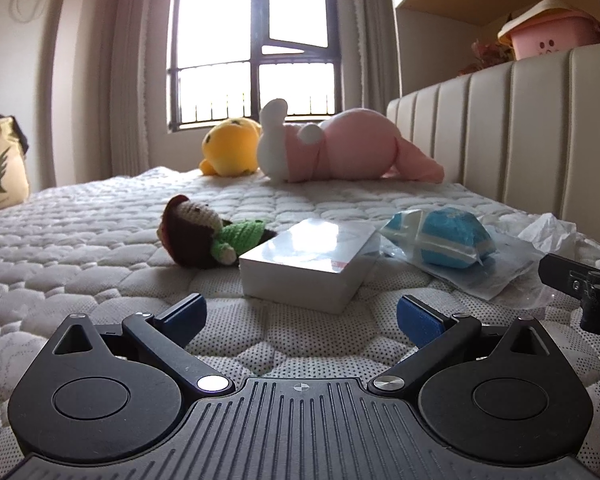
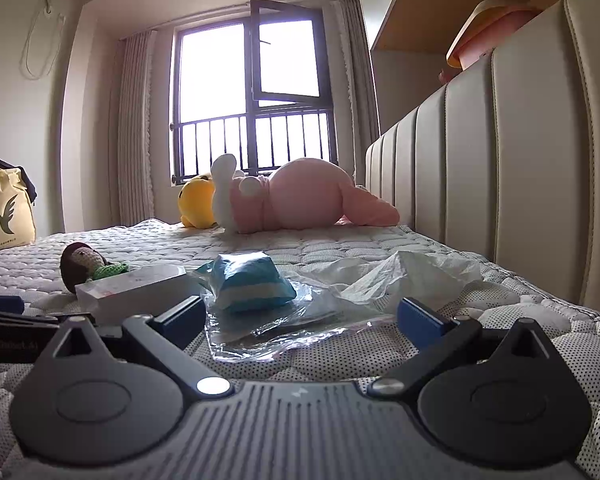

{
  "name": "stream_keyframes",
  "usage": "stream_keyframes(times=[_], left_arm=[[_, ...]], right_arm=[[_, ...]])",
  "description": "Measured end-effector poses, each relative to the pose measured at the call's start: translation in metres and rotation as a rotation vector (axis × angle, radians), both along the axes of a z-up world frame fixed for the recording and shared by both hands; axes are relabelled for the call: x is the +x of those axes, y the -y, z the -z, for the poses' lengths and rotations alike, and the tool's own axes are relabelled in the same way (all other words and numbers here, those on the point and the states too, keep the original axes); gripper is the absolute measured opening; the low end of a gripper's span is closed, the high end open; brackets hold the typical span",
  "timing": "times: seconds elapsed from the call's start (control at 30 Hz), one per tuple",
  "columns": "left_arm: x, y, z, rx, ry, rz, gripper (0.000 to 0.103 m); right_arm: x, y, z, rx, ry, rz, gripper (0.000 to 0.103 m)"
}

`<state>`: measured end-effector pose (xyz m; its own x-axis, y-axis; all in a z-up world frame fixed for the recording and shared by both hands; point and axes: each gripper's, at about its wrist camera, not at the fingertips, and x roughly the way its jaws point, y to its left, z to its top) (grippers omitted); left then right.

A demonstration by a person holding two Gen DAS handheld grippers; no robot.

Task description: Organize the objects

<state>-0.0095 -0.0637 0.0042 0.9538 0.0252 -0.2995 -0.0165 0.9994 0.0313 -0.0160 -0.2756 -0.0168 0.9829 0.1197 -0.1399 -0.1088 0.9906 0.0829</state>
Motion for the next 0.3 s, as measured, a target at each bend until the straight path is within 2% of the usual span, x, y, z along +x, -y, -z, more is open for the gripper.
stream_keyframes(times=[0.17,0.3], left_arm=[[-0.0004,-0.0079,-0.0001,-0.054,0.001,0.022,0.103],[-0.0042,-0.0103,0.0001,-0.063,0.038,0.028,0.103]], right_arm=[[-0.0001,-0.0001,0.0,0.001,-0.001,0.0,0.103],[0.0033,0.002,-0.0005,0.0,-0.002,-0.003,0.103]])
